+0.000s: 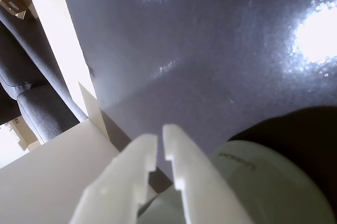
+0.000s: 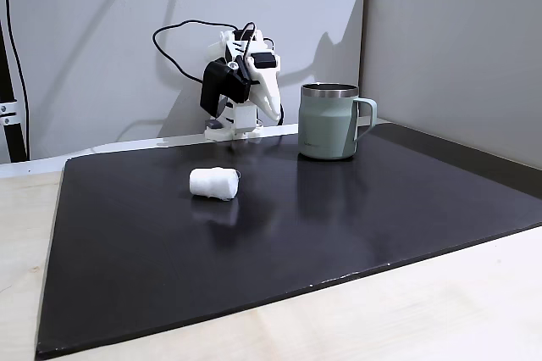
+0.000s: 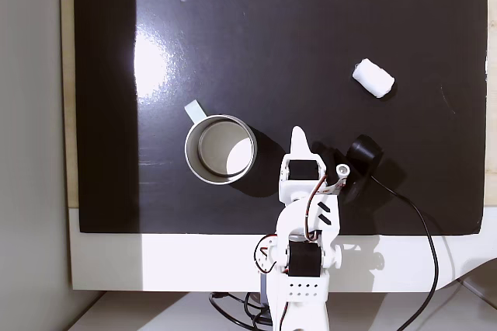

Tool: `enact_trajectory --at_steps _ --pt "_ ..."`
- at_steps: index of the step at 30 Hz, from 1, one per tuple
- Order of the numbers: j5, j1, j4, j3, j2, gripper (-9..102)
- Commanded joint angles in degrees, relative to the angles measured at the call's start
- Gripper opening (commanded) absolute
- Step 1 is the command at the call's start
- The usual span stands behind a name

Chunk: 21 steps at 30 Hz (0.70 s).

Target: Grasp a gauze and put it in the cup.

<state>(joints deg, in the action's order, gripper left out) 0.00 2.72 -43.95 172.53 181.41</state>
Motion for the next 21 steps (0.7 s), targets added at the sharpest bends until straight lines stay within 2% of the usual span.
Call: enact_trajectory --at_steps 1,21 --pt "-1.85 -1.76 1.32 -0.35 0.70 0" --pt "-0.70 -0.35 0.62 -0.70 0.70 0"
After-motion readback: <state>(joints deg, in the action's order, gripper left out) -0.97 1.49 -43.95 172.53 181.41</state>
